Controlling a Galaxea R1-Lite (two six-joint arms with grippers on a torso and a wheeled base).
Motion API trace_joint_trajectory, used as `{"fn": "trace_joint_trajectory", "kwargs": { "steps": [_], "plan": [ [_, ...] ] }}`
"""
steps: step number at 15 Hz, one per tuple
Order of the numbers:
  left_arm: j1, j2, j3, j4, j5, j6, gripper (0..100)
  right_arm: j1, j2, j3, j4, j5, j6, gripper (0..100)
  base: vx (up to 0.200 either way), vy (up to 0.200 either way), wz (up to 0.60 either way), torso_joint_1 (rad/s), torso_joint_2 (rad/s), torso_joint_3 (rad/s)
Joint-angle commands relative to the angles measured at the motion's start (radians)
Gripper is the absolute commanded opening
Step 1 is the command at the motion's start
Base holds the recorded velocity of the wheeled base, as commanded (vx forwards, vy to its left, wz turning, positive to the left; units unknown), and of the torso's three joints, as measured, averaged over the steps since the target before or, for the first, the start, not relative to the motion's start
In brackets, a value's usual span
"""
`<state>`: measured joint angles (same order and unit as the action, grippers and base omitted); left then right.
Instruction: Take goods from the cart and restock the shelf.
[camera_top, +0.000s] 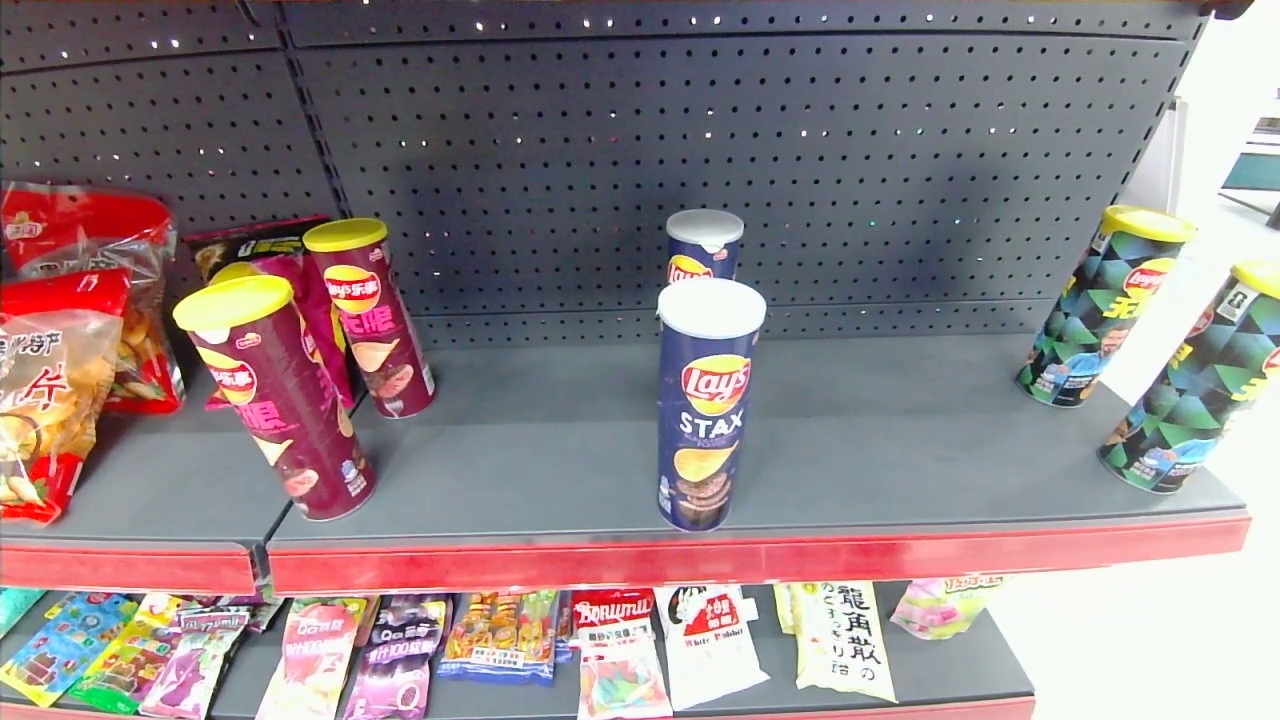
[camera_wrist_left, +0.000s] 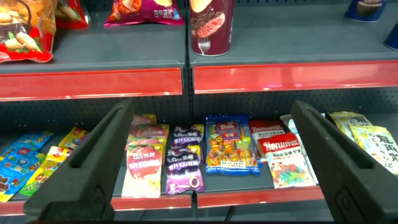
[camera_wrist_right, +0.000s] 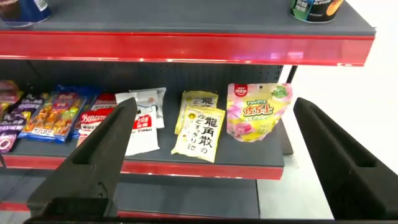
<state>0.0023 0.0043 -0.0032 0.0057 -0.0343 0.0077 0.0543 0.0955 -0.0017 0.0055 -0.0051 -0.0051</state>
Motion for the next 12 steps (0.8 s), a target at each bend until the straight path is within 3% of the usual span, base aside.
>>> {"fn": "trace_joint_trajectory", "kwargs": {
  "steps": [1,4,5,12],
  "plan": [
    [-0.001,0.0,0.0,0.0,0.001,0.0,100,-0.102,-0.014,0.0,-0.001,0.004,0.001,100,0.0,0.0,0.0,0.0,0.0,0.0],
    [0.001,0.0,0.0,0.0,0.001,0.0,100,-0.096,-0.023,0.0,-0.001,0.01,0.01,100,0.0,0.0,0.0,0.0,0.0,0.0],
    [0.001,0.0,0.0,0.0,0.001,0.0,100,-0.03,-0.056,0.002,-0.002,0.048,0.004,100,0.0,0.0,0.0,0.0,0.0,0.0],
    [0.001,0.0,0.0,0.0,-0.001,0.0,100,-0.05,-0.096,0.002,-0.001,-0.004,0.004,100,0.0,0.0,0.0,0.0,0.0,0.0]
  ]
}}
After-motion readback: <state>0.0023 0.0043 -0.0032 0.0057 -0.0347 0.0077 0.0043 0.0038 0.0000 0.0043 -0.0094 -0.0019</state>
